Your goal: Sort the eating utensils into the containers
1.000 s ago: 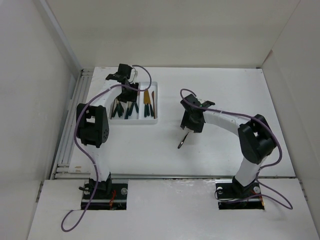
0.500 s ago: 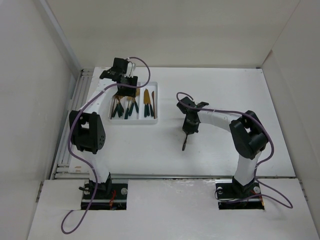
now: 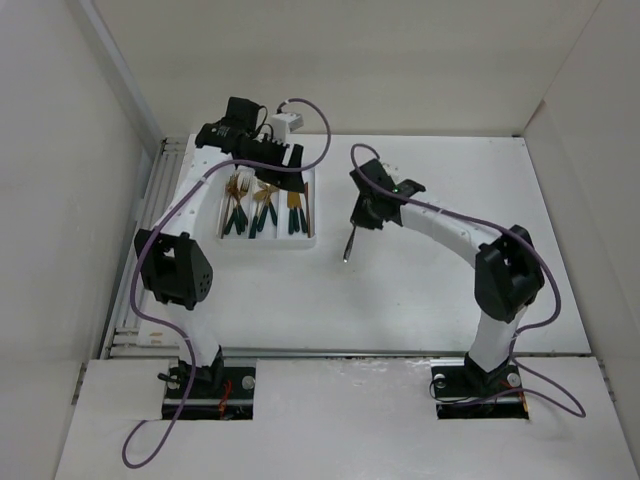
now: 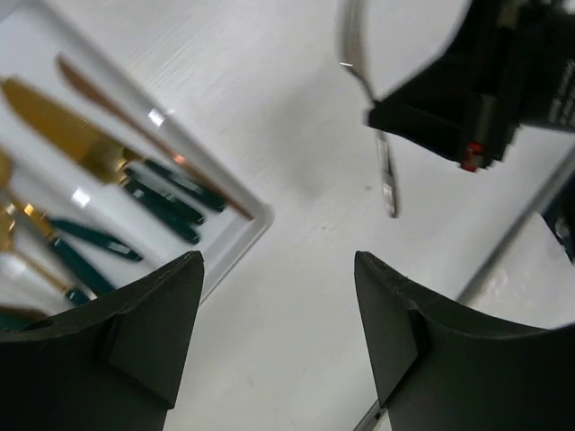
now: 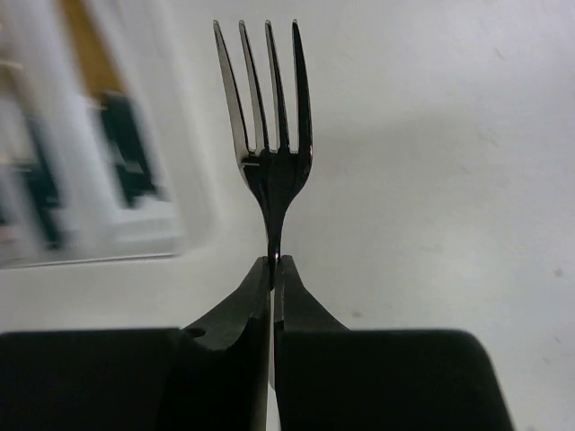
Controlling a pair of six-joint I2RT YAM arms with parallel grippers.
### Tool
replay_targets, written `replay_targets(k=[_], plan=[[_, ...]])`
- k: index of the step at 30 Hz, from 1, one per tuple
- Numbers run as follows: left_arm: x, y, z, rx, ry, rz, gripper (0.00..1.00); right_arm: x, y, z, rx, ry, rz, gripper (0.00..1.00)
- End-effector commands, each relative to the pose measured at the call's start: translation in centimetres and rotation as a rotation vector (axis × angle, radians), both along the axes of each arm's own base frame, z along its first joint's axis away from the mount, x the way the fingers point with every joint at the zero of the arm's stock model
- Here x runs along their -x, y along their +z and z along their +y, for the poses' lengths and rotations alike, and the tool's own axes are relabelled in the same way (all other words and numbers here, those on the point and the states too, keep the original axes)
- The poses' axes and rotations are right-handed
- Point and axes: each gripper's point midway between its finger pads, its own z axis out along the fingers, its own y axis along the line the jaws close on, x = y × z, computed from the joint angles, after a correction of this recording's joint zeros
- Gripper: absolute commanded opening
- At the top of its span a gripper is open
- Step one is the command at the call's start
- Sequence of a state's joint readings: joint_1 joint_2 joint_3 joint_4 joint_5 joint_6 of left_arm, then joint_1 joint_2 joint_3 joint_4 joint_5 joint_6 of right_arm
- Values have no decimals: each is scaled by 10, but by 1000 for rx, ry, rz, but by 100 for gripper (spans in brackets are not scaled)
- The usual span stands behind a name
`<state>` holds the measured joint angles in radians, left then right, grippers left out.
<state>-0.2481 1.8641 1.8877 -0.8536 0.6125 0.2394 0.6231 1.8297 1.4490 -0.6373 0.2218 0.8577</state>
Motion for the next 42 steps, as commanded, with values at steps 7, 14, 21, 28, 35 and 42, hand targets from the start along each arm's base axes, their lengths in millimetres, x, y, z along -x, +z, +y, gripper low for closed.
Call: replay_targets(k=[7,14,21,28,35,42], plan=[[100,83,-76,188,-433,-144,69,-40,200,56,-373,158,-492,0],[98,85,-87,178,-383,-127,70,-33,230,61,-472,183,-568,0],[72,69,-86,107,-261,-137,58,-24,231,66,-499,207,-562,0],[58,71,-79,92,-204,-187,56,-16,232,58,-501,193,-563,0],[65,38,-85,91,-256,-81,54,-9,242,66,-549,219,-570,0],[66,35,-91,120,-263,-50,23,-6,240,69,-566,230,-559,0]])
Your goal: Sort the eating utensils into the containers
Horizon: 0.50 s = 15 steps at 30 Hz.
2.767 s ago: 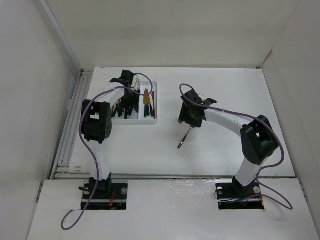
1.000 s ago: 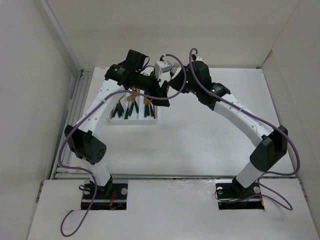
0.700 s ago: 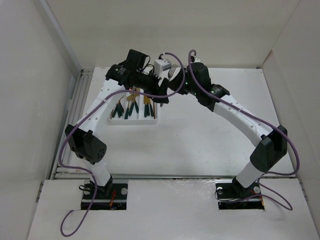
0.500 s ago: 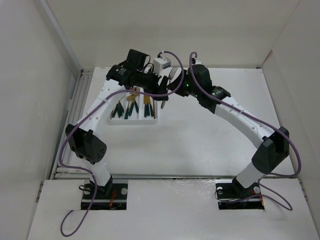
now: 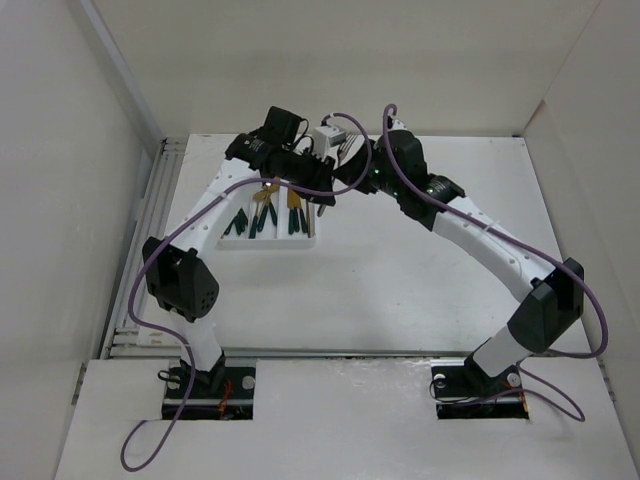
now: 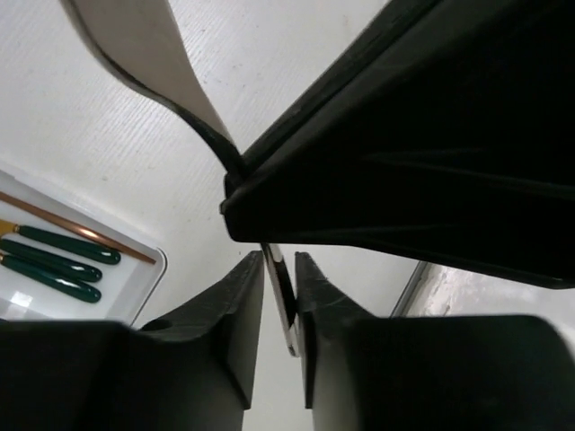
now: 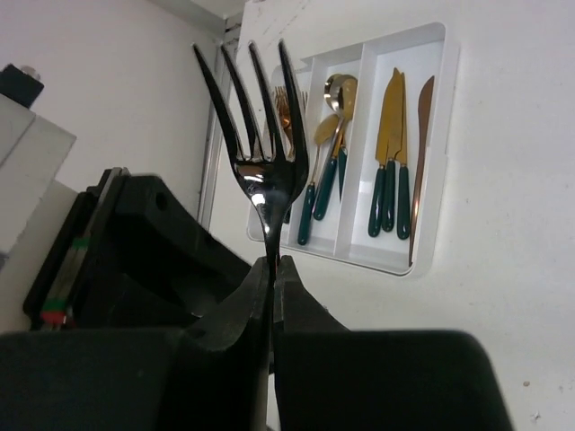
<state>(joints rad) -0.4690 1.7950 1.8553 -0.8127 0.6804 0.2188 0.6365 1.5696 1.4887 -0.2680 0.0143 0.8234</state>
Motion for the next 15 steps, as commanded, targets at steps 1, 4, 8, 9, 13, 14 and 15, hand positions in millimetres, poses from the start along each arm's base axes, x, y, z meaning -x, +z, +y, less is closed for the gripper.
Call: replay_targets(k=[1,4,8,9,13,14,15], plan=[[1,9,-3,37,-15,-7,15,8,39,9,-92,41,-83,0],[0,12,-3,44,-8,-7,0,7,32,12,-96,50,-67,0],[-13,9,12,38,66,-2,0,4,22,19,-88,70,-45,20],[-18,5,20,26,108,16,0,4,16,22,-90,76,-28,29],[-62,-41,97,-106,368,68,0,-3,7,12,-86,49,-7,53],[-64,-53,114,-129,418,102,0,-6,8,5,-83,23,-14,55],[-70,-66,131,-151,463,122,0,-7,8,4,-81,14,-16,55]])
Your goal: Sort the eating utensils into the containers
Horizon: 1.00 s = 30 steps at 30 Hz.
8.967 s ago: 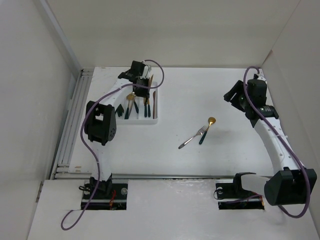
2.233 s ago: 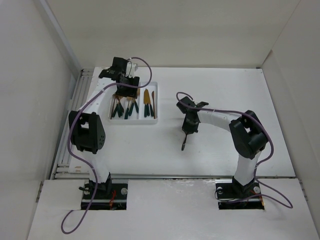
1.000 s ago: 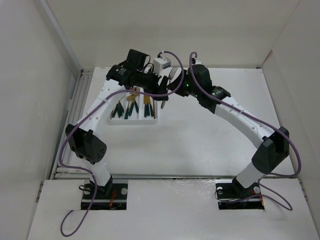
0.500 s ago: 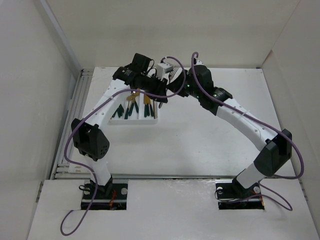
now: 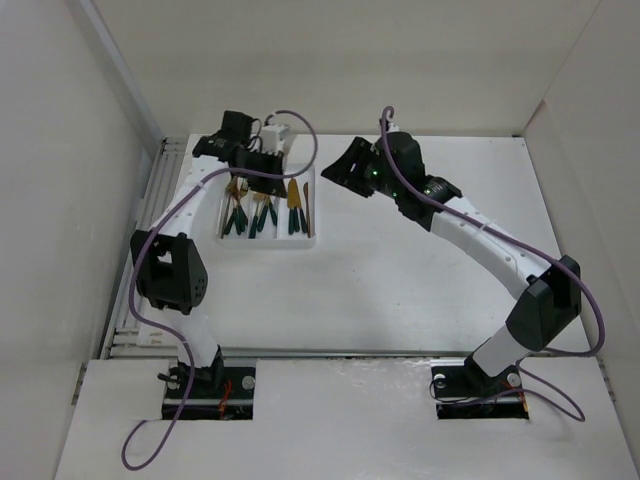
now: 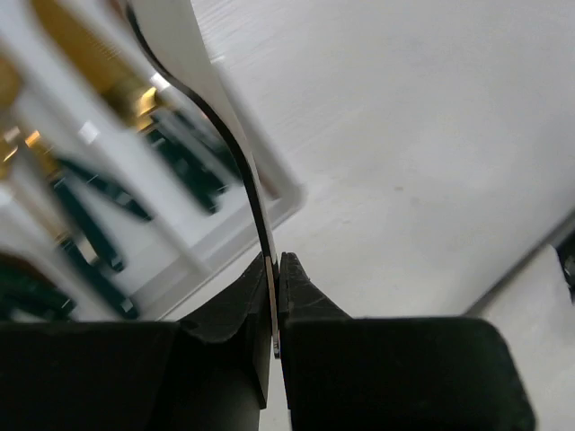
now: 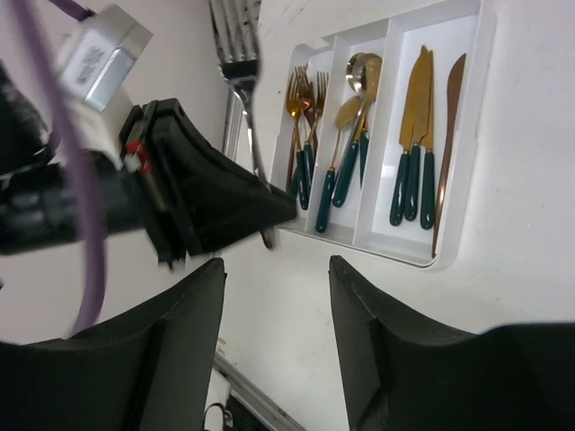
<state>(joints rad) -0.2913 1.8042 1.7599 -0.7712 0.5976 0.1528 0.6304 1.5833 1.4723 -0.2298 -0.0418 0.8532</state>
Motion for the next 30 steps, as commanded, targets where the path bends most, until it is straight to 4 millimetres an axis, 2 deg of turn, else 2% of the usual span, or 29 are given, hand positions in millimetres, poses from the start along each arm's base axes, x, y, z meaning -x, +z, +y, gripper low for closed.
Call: replay_targets(k=[1,2,3,5,6,8,9,13,15,18,19,22,25,26,28,30], plan=[[-29,-35,73,-97,243,52,0,-4,10,-7,-33,-24,-29,56],[-38,-46,104,-139,336,66,0,-4,16,-11,-31,-32,-46,56],[-40,-60,117,-159,368,84,0,-7,11,-16,-22,-50,-40,56],[-44,-73,145,-208,442,100,0,-5,7,-18,-8,-48,-36,56],[-42,-84,152,-223,456,126,0,-6,7,-19,1,-53,-43,56],[-48,-90,161,-242,474,110,0,-7,0,-24,20,-59,-32,56],[-51,-101,166,-272,488,121,0,-7,0,-24,20,-59,-32,56],[-53,-127,173,-297,488,167,0,-12,-5,-34,47,-80,-29,56],[-56,-131,172,-295,494,179,0,-12,-7,-35,53,-80,-21,56],[-61,-134,176,-295,503,182,7,-13,-5,-42,64,-94,-28,56],[-63,-136,178,-303,508,182,13,-12,-7,-42,69,-93,-21,56],[-63,-136,178,-307,500,178,23,-12,-3,-49,67,-112,-29,56],[-60,-137,177,-302,494,190,42,-13,-1,-56,77,-126,-36,56],[-58,-137,177,-304,493,199,44,-16,-2,-60,88,-131,-42,56],[-60,-123,177,-301,495,185,45,-16,-4,-63,110,-136,-44,57],[-65,-98,178,-296,507,135,46,-23,-3,-82,151,-191,-49,60]])
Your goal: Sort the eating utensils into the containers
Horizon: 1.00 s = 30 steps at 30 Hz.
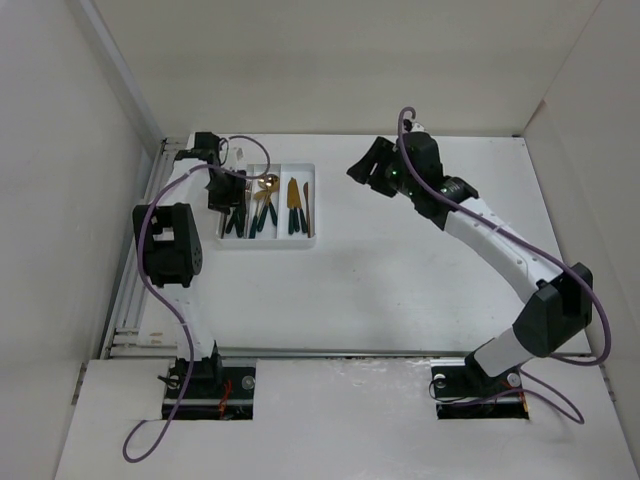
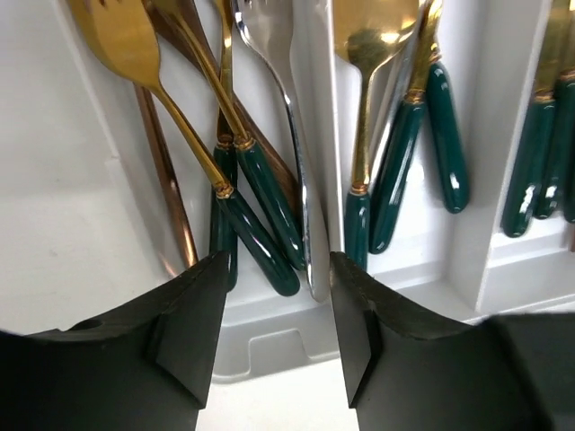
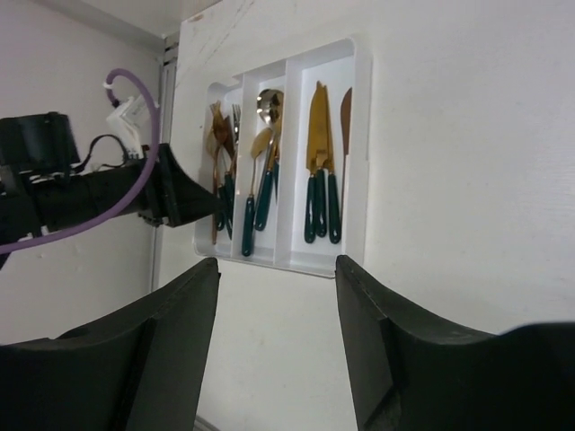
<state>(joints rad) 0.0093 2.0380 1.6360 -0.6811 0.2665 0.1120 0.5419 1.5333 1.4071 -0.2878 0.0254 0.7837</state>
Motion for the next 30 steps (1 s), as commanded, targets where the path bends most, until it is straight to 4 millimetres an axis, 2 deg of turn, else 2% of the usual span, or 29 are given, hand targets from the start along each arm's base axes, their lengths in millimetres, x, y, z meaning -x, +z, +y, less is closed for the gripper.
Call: replay_targets(k=[1,3,4,5,6,7,9,10,11,12,13,14,15,16,17,18,21,23,24,30], plan=[[-21,70,4,-10,5,-149,46,-9,24,-30,49,-76,-77,60],[-29,102,10,-40,30,-219,46,-10,33,-47,78,-99,-100,65],[-39,129,14,-59,42,-291,46,-20,33,-65,99,-148,-107,66],[-43,143,19,-86,58,-327,46,-22,39,-78,107,-177,-124,73],[-44,155,31,-113,113,-353,51,-23,44,-92,134,-200,-140,77],[-46,176,58,-203,206,-413,56,-32,43,-116,161,-265,-144,79],[-49,196,93,-298,344,-484,60,-31,49,-149,196,-357,-147,83],[-41,213,128,-382,476,-517,60,-33,45,-165,229,-407,-132,86],[-37,212,146,-420,538,-515,60,-33,47,-197,263,-514,-127,88],[-29,224,167,-473,629,-536,60,-27,52,-213,292,-566,-127,96],[-26,224,176,-479,649,-532,60,-25,55,-228,314,-628,-128,100],[-17,232,200,-522,727,-541,60,-20,62,-257,354,-754,-138,100],[-11,229,210,-545,754,-527,60,-16,67,-270,369,-814,-146,100],[-5,235,218,-561,780,-534,60,-9,75,-283,378,-871,-161,100],[3,235,228,-572,815,-526,60,-7,76,-289,393,-909,-163,100],[6,229,230,-585,818,-507,60,1,79,-305,427,-976,-165,100],[17,234,236,-580,854,-523,60,8,92,-312,471,-989,-199,100],[20,223,235,-576,859,-504,60,10,99,-312,456,-995,-217,100],[20,226,232,-559,850,-515,60,9,101,-312,449,-997,-226,100],[19,224,229,-544,836,-507,60,8,100,-308,434,-977,-236,100]])
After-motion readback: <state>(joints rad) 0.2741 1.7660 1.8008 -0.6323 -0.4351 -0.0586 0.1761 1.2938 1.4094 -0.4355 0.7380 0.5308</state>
